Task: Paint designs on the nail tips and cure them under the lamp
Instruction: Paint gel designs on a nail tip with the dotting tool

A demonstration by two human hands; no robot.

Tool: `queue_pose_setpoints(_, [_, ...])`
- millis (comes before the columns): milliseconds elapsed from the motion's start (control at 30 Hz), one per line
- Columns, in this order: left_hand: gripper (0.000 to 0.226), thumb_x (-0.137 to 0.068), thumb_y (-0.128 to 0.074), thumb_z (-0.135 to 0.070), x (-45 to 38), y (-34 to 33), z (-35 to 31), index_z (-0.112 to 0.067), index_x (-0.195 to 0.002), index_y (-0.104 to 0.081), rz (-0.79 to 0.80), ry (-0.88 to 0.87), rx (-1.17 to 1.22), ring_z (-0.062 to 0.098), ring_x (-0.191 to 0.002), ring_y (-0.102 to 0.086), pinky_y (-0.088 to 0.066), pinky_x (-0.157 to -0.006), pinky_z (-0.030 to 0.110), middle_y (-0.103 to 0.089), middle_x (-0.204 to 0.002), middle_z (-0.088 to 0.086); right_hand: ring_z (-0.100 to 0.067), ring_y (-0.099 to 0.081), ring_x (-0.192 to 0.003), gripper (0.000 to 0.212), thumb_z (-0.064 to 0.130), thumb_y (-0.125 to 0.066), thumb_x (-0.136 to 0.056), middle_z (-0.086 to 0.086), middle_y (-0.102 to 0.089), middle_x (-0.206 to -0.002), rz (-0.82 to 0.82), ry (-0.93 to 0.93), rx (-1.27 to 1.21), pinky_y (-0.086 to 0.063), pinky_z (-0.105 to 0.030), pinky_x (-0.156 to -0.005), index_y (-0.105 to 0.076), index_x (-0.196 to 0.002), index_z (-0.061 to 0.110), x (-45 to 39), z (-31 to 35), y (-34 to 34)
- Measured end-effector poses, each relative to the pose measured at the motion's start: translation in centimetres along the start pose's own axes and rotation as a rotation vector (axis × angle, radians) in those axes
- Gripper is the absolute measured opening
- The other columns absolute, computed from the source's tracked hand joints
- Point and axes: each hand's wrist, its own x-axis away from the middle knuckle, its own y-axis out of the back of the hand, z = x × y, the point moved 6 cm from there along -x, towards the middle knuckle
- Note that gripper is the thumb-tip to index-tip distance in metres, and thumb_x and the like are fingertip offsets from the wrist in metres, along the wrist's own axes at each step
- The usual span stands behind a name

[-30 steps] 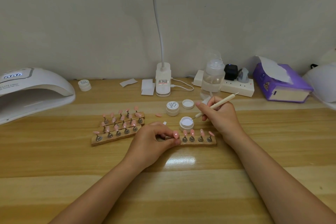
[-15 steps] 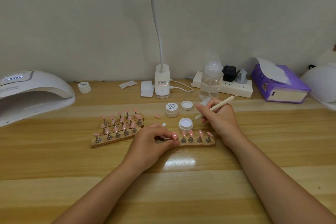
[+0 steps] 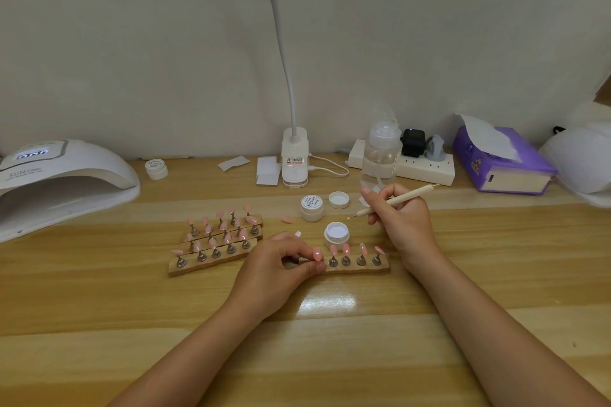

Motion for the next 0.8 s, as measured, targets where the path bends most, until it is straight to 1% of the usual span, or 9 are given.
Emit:
queue_pose_setpoints(133, [0.017, -0.069, -0.078, -0.014, 0.3, 0.0, -0.5, -0.028, -0.066, -0.07, -0.008, -0.056, -0.007, 0.006, -0.078, -0.058, -0.046, -0.075, 0.027, -0.062, -0.079, -0.007, -0.001, -0.054, -0.047, 0.024, 0.027, -0.066, -0.081, 0.003, -0.063, -0.05, 0.014, 0.08, -0.015, -0.041, -0.01, -0.048, -0.058, -0.066, 0.01, 0.5, 2.2, -0.4])
queue_pose_setpoints(200, [0.023, -0.07, -0.077, -0.013, 0.5, 0.1, -0.8, -0.033, -0.065, -0.069, -0.018, -0.097, -0.024, 0.003, -0.078, -0.057, -0.046, -0.075, 0.025, -0.061, -0.079, -0.008, -0.005, -0.054, -0.051, 0.027, 0.04, -0.061, -0.078, 0.003, -0.065, -0.053, 0.033, 0.113, 0.007, -0.042, -0.011, -0.05, -0.064, -0.069, 0.014, 1.0, 3.5, -0.6])
queue_pose_setpoints(267, [0.027, -0.071, -0.076, -0.011, 0.6, 0.2, -1.0, -0.036, -0.064, -0.069, -0.027, -0.143, -0.06, 0.001, -0.08, -0.056, -0.044, -0.072, 0.019, -0.06, -0.08, -0.009, -0.003, -0.052, -0.051, 0.03, 0.047, -0.055, -0.076, 0.005, -0.068, -0.058, 0.051, 0.13, 0.044, -0.043, -0.011, -0.052, -0.066, -0.071, 0.02, 1.6, 4.3, -0.6])
queue_pose_setpoints(367, [0.029, -0.071, -0.076, -0.009, 0.8, 0.3, -1.4, -0.036, -0.065, -0.068, -0.047, -0.204, -0.101, -0.001, -0.08, -0.055, -0.039, -0.066, 0.009, -0.06, -0.08, -0.011, 0.001, -0.052, -0.051, 0.028, 0.047, -0.051, -0.077, 0.008, -0.07, -0.064, 0.085, 0.143, 0.101, -0.045, -0.01, -0.054, -0.067, -0.073, 0.024, 2.9, 5.0, -0.5])
queue_pose_setpoints(467, [0.032, -0.071, -0.075, -0.005, 1.0, 0.6, -1.7, -0.036, -0.067, -0.068, -0.086, -0.235, -0.062, -0.001, -0.083, -0.058, -0.041, -0.066, 0.007, -0.064, -0.079, -0.013, 0.001, -0.054, -0.054, 0.026, 0.046, -0.055, -0.075, 0.007, -0.07, -0.067, 0.091, 0.171, 0.113, -0.046, -0.012, -0.054, -0.068, -0.074, 0.023, 4.3, 5.2, 0.0])
queue_pose_setpoints(533, [0.031, -0.071, -0.074, -0.004, 1.1, 0.7, -2.0, -0.034, -0.066, -0.067, -0.091, -0.237, -0.019, -0.002, -0.077, -0.058, -0.038, -0.062, 0.005, -0.067, -0.076, -0.013, 0.002, -0.054, -0.054, 0.023, 0.042, -0.058, -0.074, 0.007, -0.068, -0.065, 0.092, 0.189, 0.111, -0.045, -0.011, -0.053, -0.068, -0.073, 0.021, 5.1, 5.1, 0.3])
queue_pose_setpoints(633, [0.031, -0.071, -0.074, -0.003, 1.3, 0.7, -2.4, -0.033, -0.065, -0.067, -0.05, -0.236, 0.02, -0.002, -0.062, -0.054, -0.034, -0.053, 0.007, -0.068, -0.074, -0.014, 0.003, -0.056, -0.053, 0.021, 0.039, -0.063, -0.07, 0.008, -0.064, -0.059, 0.087, 0.164, 0.054, -0.044, -0.011, -0.049, -0.064, -0.07, 0.018, 6.2, 4.5, 0.2])
queue_pose_setpoints(700, [0.028, -0.07, -0.076, -0.006, 1.2, 0.6, -2.5, -0.033, -0.066, -0.068, -0.031, -0.214, 0.056, -0.001, -0.06, -0.052, -0.034, -0.052, 0.009, -0.068, -0.071, -0.014, 0.002, -0.056, -0.052, 0.021, 0.039, -0.065, -0.067, 0.007, -0.062, -0.056, 0.073, 0.146, 0.014, -0.043, -0.011, -0.048, -0.062, -0.066, 0.018, 6.8, 3.8, -0.1])
queue_pose_setpoints(800, [0.021, -0.069, -0.075, -0.008, 1.3, 0.2, -2.3, -0.029, -0.069, -0.07, -0.013, -0.179, 0.156, 0.0, -0.059, -0.052, -0.038, -0.053, 0.014, -0.069, -0.068, -0.015, -0.002, -0.054, -0.051, 0.019, 0.039, -0.065, -0.069, 0.007, -0.059, -0.052, 0.056, 0.165, -0.025, -0.044, -0.013, -0.051, -0.06, -0.058, 0.023, 7.5, 3.1, -0.7])
